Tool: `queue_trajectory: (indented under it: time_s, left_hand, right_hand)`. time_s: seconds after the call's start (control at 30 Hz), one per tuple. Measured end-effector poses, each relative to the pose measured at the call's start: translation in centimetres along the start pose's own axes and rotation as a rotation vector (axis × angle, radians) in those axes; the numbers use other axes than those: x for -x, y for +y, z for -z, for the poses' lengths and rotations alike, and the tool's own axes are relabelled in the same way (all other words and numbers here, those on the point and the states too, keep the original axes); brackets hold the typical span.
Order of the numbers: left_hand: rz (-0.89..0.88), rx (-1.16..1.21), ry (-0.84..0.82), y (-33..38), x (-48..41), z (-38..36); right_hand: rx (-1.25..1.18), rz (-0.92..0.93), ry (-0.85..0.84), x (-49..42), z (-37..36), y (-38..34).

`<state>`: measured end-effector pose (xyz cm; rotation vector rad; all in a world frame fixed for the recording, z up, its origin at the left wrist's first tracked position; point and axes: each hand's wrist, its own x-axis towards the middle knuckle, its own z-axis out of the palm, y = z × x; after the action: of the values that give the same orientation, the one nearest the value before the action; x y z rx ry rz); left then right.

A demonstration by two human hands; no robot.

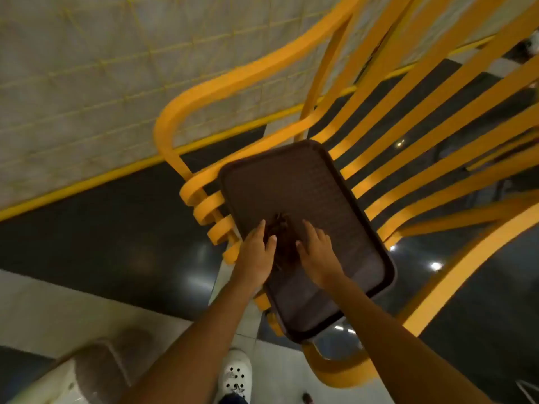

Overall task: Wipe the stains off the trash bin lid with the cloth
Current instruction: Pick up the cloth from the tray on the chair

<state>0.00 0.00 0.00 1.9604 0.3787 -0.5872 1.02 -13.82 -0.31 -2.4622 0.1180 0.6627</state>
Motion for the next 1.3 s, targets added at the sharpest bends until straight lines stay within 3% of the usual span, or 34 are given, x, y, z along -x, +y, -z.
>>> queue_trajectory:
  time_s: [0.13,0.4,0.63,0.83,0.93,1.1,1.3]
  left_hand:
    - [0.132,0.151,-0.014,-1.4,-1.4,-1.5]
    - [0.152,0.270,-0.010,-2.8,-1.4,-0.9]
    - [0.199,0.556,0.186,-3.5,-0.1,4.0]
    - [0.189,0.875,0.107,-4.7,3.7,9.2]
    - [0.149,0.953,0.097,-7.0,6.7,12.2]
    - [0.111,0.939,0.148,-13.3,12.8,16.5]
    - [0.202,0.881,0.342,-22.4,19.4,19.3]
  right_hand:
    - [-0.046,-0.089,0.010,-1.2,-2.2,0.8]
    - [-0.220,-0.305,0.050,-2.6,-3.1,0.2]
    - [-0.469,-0.157,0.248,-0.6,-3.1,-4.2]
    - [-0.535,0.043,0.276,3.2,-7.0,-10.9]
    - [-0.591,0.135,0.203,6.1,-10.2,-13.9]
    - [-0.655,0.217,-0.061,11.9,-16.0,-17.9]
    - [-0.742,0.119,-0.330,16.7,-22.7,-20.5]
